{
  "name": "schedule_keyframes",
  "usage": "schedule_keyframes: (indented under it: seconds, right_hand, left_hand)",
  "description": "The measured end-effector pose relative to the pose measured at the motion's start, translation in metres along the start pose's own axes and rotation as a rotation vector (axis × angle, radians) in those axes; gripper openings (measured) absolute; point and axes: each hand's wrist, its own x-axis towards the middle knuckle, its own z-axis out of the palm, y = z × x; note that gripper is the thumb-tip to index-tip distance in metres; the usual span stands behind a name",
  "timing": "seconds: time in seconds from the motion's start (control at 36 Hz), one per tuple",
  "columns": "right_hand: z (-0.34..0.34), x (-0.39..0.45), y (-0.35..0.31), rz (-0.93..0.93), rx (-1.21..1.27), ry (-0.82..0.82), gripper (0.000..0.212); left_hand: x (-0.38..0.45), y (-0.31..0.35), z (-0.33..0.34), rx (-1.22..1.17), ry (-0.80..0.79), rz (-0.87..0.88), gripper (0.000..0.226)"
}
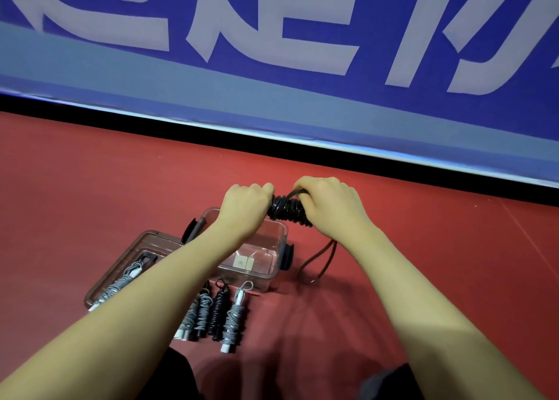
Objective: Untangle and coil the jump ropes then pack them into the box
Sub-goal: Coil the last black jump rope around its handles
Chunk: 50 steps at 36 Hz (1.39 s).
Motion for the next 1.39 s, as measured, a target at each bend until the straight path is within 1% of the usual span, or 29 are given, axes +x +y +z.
schedule_keyframes:
  seconds: [0.03,0.06,0.11,0.17,0.19,0.25,0.33,0.42,0.56,0.67,0.75,0.81,0.83,0.92,0.94,1.0,1.06,1.11,1.14,1.22,1.33,1.39]
  right_hand:
    - [0.001,0.001,0.002,0.048,0.062,-0.020,0.026]
    - [0.003,0.002,0.004,0.087,0.141,-0.036,0.025]
    - [0.007,0.002,0.008,0.145,0.290,-0.058,0.024]
    - [0.010,0.003,0.014,0.192,0.375,-0.072,0.026]
    - [0.011,0.003,0.016,0.214,0.407,-0.081,0.026]
    - [0.010,0.003,0.016,0.239,0.476,-0.103,0.025]
    - [0.007,0.003,0.013,0.209,0.539,-0.151,0.021]
    - [0.005,0.002,0.013,0.192,0.640,-0.203,0.020]
    - [0.004,0.001,0.010,0.109,0.617,-0.245,0.021]
    - [0.006,0.000,0.009,0.086,0.625,-0.314,0.024]
    - [0.008,0.000,0.010,0.092,0.648,-0.294,0.025]
    - [0.010,0.001,0.009,0.103,0.678,-0.270,0.024]
    - [0.012,0.002,0.009,0.110,0.684,-0.258,0.023]
    - [0.018,0.004,0.013,0.179,0.684,-0.188,0.020]
    - [0.019,0.004,0.014,0.208,0.694,-0.148,0.019]
    - [0.022,0.005,0.016,0.254,0.713,-0.060,0.017]
    - [0.023,0.007,0.016,0.288,0.727,0.013,0.016]
    - [0.025,0.008,0.016,0.313,0.733,0.065,0.016]
    - [0.027,0.009,0.016,0.325,0.730,0.083,0.017]
    - [0.030,0.011,0.016,0.341,0.728,0.113,0.017]
    - [0.031,0.011,0.019,0.331,0.765,0.139,0.013]
    - [0.032,0.010,0.020,0.329,0.798,0.161,0.017]
  left_hand:
    - [0.001,-0.002,0.004,-0.045,0.035,0.036,0.043]
    - [0.001,-0.002,0.009,-0.094,0.053,0.074,0.042]
    - [0.000,-0.001,0.006,-0.124,0.142,0.163,0.028]
    - [0.001,0.000,0.006,-0.132,0.241,0.225,0.009]
    - [0.001,0.001,0.008,-0.136,0.280,0.243,0.005]
    - [0.002,0.001,0.011,-0.142,0.335,0.250,0.009]
    - [0.004,-0.002,0.010,-0.122,0.400,0.200,0.014]
    - [0.004,-0.007,0.004,-0.132,0.416,0.138,0.021]
    - [0.003,-0.011,-0.002,-0.127,0.433,0.108,0.024]
    - [0.004,-0.011,-0.001,-0.126,0.443,0.097,0.023]
    - [0.005,-0.012,0.000,-0.115,0.448,0.097,0.019]
    - [0.007,-0.012,-0.001,-0.154,0.436,0.078,0.024]
    - [0.008,-0.012,-0.002,-0.216,0.418,0.045,0.029]
    - [0.007,-0.012,-0.010,-0.486,0.324,-0.125,0.057]
    - [0.006,-0.011,-0.013,-0.576,0.290,-0.173,0.060]
    - [0.002,-0.007,-0.015,-0.778,0.192,-0.240,0.058]
    - [0.000,0.001,-0.020,-0.954,0.060,-0.247,0.055]
    - [-0.002,0.011,-0.023,-0.955,-0.026,-0.207,0.054]
    - [-0.002,0.015,-0.023,-0.944,-0.040,-0.195,0.055]
    - [-0.001,0.023,-0.026,-0.934,-0.034,-0.205,0.057]
    - [-0.001,0.024,-0.023,-0.928,-0.011,-0.185,0.046]
    - [0.001,0.024,-0.021,-0.947,-0.011,-0.191,0.052]
